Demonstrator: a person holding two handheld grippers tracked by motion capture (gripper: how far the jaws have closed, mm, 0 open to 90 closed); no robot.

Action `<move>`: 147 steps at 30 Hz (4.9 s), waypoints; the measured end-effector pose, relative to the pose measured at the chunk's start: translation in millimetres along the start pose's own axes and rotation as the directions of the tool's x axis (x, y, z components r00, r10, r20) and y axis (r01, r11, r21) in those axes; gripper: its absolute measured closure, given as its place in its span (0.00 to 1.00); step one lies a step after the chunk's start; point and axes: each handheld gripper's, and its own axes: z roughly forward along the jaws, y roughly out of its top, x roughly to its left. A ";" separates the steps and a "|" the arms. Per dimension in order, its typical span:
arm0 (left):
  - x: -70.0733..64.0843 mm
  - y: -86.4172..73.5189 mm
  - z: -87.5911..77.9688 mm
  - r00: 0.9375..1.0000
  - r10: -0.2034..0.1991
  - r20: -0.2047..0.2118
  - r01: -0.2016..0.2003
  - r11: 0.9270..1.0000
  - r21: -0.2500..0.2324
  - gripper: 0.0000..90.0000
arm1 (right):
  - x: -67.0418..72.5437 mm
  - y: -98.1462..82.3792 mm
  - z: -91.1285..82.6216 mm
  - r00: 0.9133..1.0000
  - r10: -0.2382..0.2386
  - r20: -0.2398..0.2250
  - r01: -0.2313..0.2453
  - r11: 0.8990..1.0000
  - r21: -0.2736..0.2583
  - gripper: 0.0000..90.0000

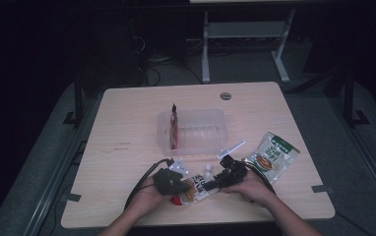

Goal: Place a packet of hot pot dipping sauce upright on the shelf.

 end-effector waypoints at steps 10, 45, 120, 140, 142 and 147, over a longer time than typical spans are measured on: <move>0.8 -0.7 -3.0 1.000 -0.017 0.019 0.018 1.000 -0.022 1.00 | 5.2 3.7 0.1 0.998 -0.064 -0.026 0.064 0.998 -0.002 0.98; 10.3 -6.4 -28.5 0.999 -0.029 -0.025 0.028 0.998 -0.048 1.00 | 27.8 11.4 -42.8 0.978 -0.170 -0.123 0.141 0.967 -0.213 1.00; 28.4 -45.6 -71.3 0.989 -0.147 0.034 0.151 0.973 -0.172 0.47 | 49.1 79.5 -89.7 0.945 -0.320 0.073 0.326 0.890 -0.319 1.00; 28.0 -44.1 -72.5 0.989 -0.140 0.038 0.144 0.974 -0.174 0.47 | 29.1 117.7 -101.6 0.944 -0.299 0.139 0.329 0.888 -0.322 1.00; 28.4 -44.3 -72.7 0.990 -0.139 0.037 0.143 0.974 -0.175 0.47 | 26.3 121.1 -101.9 0.944 -0.296 0.145 0.328 0.887 -0.324 1.00; 28.9 -44.6 -73.3 0.990 -0.134 0.036 0.138 0.975 -0.172 0.47 | 18.4 126.0 -100.8 0.947 -0.281 0.157 0.319 0.891 -0.325 1.00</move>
